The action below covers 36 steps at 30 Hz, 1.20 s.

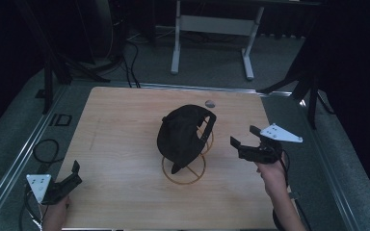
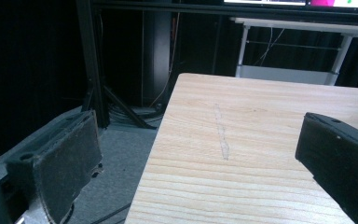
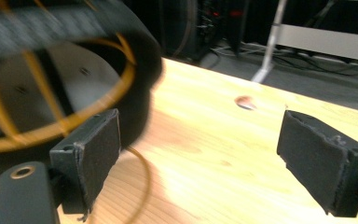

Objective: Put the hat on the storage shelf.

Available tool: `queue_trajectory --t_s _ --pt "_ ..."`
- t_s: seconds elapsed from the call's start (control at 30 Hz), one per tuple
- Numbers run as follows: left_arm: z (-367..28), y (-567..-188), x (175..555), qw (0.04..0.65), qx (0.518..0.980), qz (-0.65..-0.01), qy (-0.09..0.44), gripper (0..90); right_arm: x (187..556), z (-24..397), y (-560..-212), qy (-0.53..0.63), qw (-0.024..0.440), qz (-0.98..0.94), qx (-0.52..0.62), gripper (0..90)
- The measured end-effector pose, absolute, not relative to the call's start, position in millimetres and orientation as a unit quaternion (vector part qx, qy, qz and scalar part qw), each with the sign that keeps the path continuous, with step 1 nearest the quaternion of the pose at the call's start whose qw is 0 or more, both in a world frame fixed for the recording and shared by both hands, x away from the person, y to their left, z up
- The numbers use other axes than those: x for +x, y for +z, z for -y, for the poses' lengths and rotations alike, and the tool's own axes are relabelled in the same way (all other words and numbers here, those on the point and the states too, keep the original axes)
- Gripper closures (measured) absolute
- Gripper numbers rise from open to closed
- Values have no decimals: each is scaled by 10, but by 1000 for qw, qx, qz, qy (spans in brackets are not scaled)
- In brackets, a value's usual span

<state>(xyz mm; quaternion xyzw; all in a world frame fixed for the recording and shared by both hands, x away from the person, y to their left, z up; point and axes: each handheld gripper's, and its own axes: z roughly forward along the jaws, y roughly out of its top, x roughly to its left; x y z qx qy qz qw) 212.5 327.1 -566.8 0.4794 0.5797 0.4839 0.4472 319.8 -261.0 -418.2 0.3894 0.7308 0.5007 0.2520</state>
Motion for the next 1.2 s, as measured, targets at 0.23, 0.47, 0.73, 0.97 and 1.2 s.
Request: queue_trajectory --t_s 0.23,0.47,0.73,0.97,1.2 --pt "-3273 -5668 2125 447 480 -580 483 5 3226 2843 -4500 484 264 -726 410 131" --pt "-3272 -5669 2125 449 480 -579 483 5 3231 3050 -4827 464 263 -727 433 132" --pt "-3271 -5669 2124 449 480 -579 484 5 3210 3258 -5038 452 269 -712 465 133" --pt "-3268 -5669 2125 448 479 -579 485 5 3167 3418 -5194 433 274 -709 484 134" --pt "-3270 -5669 2124 448 480 -578 484 5 3106 3546 -5301 428 274 -701 501 134"
